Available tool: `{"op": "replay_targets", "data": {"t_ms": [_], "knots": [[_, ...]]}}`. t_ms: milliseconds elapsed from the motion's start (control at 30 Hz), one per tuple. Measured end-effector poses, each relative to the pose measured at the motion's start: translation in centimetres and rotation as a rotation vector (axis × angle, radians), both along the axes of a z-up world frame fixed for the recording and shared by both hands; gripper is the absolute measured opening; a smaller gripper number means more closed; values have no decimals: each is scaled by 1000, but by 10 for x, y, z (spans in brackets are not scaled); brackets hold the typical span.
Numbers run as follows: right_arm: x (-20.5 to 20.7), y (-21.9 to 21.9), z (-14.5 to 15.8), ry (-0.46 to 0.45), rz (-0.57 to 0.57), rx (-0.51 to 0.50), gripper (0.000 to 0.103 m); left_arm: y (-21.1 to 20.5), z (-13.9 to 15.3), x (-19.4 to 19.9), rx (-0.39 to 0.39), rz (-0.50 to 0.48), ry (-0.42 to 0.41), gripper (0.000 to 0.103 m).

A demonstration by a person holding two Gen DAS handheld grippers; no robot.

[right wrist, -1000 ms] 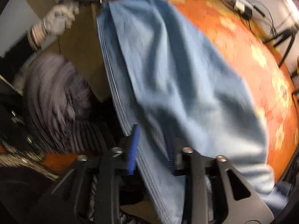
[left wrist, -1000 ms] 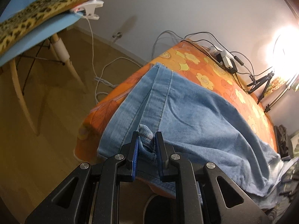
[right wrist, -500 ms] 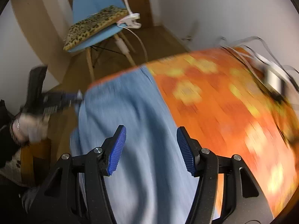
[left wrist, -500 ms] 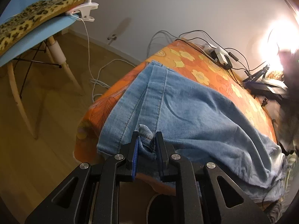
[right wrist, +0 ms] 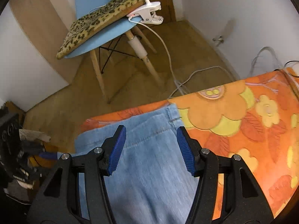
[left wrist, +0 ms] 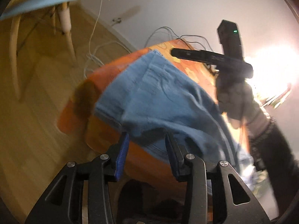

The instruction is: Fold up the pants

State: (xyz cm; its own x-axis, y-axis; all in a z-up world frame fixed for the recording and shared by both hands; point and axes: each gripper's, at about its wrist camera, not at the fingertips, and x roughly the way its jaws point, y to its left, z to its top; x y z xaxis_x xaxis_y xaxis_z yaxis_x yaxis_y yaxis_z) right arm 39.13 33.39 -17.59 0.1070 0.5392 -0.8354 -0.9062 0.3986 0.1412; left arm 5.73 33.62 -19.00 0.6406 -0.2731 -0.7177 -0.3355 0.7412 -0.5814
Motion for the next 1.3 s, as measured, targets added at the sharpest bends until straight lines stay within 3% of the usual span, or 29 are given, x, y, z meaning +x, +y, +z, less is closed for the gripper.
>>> {"op": "replay_targets", "data": {"t_ms": [133, 233, 333, 600, 700, 767, 900, 1033, 1300], "knots": [[5, 10, -10, -2, 6, -28, 59, -5, -6, -4, -98, 13, -9, 40], [5, 14, -20, 6, 8, -47, 59, 2, -8, 3, -146, 49, -22, 50], [1, 17, -29, -8, 24, -68, 59, 11, -13, 12, -186, 87, -20, 52], [1, 16, -32, -31, 26, -75, 58, 16, -30, 21, -205, 142, -6, 52], [0, 18, -32, -42, 26, -87, 58, 16, -30, 19, -183, 160, -7, 48], [-5, 22, -33, -75, 35, -102, 59, 14, -28, 19, -135, 179, 13, 28], [-12, 21, -31, -140, 35, -125, 23, 14, -28, 15, -80, 200, 34, 12], [-17, 15, -25, -171, 47, -119, 11, 8, -21, 10, -21, 201, 17, 8], [-24, 11, 9, -247, 11, -38, 9, 14, 6, 9, 76, 218, -55, 6]]}}
